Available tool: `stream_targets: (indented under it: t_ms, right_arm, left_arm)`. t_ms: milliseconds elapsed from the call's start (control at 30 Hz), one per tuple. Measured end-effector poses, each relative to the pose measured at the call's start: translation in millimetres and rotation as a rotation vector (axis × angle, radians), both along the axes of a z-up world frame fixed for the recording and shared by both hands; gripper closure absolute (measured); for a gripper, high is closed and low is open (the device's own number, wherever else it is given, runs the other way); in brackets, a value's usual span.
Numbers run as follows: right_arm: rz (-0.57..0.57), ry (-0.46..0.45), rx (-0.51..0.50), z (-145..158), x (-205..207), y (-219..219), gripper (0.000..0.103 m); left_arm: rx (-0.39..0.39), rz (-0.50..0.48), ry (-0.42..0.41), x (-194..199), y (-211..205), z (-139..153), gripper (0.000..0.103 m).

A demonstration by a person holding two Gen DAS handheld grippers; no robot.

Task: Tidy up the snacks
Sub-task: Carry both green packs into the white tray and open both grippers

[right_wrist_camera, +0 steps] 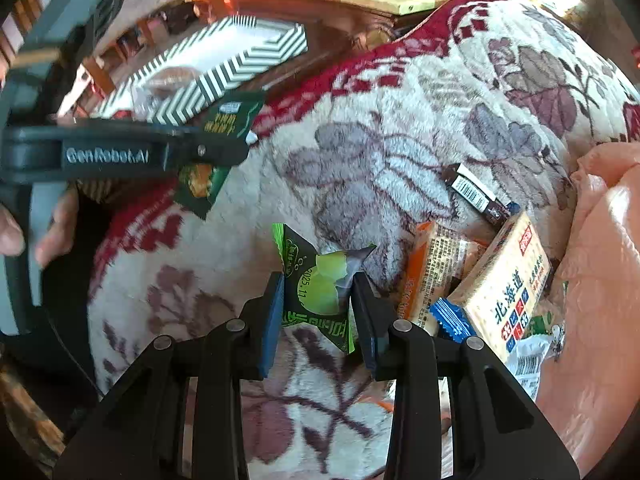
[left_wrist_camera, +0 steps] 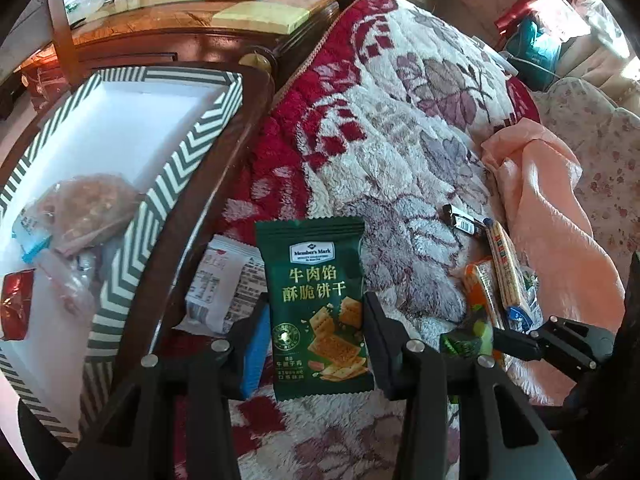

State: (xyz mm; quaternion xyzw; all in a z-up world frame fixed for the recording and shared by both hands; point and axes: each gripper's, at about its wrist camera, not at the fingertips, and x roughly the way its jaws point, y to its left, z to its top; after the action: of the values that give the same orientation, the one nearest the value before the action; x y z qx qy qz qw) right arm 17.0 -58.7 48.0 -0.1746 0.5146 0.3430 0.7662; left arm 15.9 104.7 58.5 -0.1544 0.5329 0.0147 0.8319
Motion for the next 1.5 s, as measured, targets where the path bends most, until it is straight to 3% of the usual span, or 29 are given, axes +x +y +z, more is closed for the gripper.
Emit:
stream_targets:
  t_ms: [600,1500]
  right_arm:
    - [-0.013,-0.051,0.086,27.5,-5.0,49.9,0.07]
    - [0.098,-0.054,0.09,36.7,-24.4,126.8,0.07]
  left_arm:
    - [0.114,0.084,-0.098,-33.7,44.2,35.0,0.057]
    - [0.13,0.226,-0.114,-71.1,113.9,39.2,0.057]
